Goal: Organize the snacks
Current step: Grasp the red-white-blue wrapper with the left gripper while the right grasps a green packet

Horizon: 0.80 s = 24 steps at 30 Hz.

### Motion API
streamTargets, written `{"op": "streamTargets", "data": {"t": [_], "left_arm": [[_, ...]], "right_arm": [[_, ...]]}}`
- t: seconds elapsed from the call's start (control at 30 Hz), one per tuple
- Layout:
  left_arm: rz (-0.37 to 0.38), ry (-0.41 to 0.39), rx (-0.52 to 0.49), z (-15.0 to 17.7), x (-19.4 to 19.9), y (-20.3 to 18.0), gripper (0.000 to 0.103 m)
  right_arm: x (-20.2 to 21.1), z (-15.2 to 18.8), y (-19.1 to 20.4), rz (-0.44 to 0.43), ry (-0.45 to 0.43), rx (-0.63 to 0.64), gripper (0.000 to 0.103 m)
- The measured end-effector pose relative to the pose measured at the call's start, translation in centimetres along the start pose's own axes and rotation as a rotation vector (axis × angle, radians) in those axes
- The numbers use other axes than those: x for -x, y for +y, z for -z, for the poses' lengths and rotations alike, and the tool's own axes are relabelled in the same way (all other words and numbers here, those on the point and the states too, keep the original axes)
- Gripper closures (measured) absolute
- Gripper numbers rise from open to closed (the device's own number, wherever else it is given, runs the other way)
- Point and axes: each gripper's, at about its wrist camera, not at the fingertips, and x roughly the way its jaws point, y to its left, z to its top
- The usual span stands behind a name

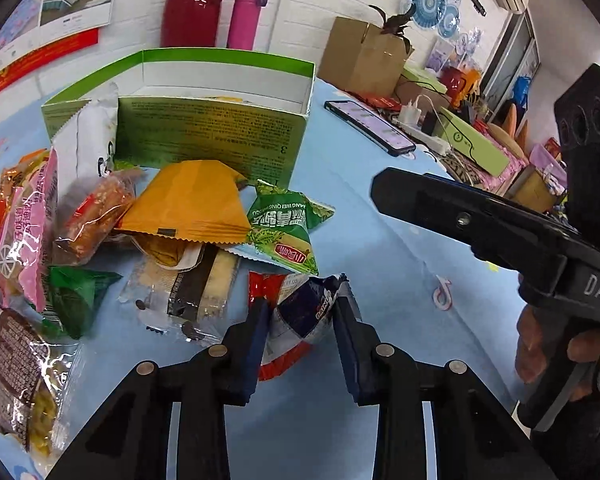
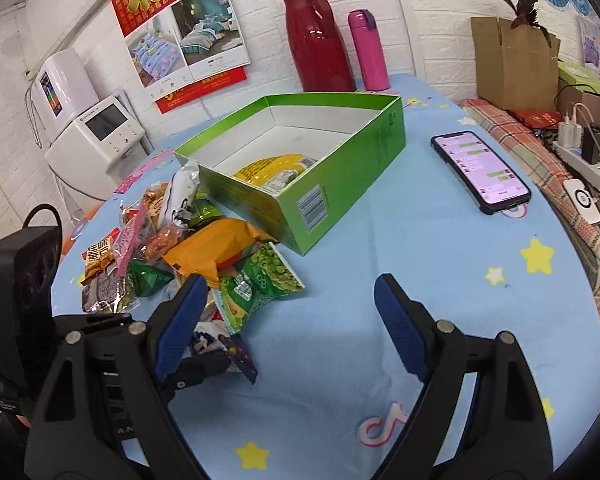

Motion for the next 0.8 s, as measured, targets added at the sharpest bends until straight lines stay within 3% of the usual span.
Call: {"op": "streamTargets", "data": {"t": [0.17,0.27,0.33,0.53,0.8], "left_arm": [[-0.012,0.01,0.026,1.6,1.7,0.9,0.07],[-0.031,0.011,0.019,2.5,2.4,1.0,0.07],[-0.039,0.005,0.012,2.8,2.6,0.9,0.069],[-0.029,0.008,0.031,2.6,1.4,1.1,0.062],[-0.004,0.005,0.079,3.2,2.6,2.0,0.067]], "right_arm": [[-3.1,-0.4,1.6,-0.034,0.064,0.057,0.019],[-4.7,0.0,2.0,-0.021,0.116,0.079,0.025],[-5.1,0.5,1.8,0.0,0.131,0.082,0.039],[-3.9,1.2,1.5,0.003,0.124,0.075,0.06],[-1.4,1.6,2.1,-0.006,0.081,0.063,0.071]]}}
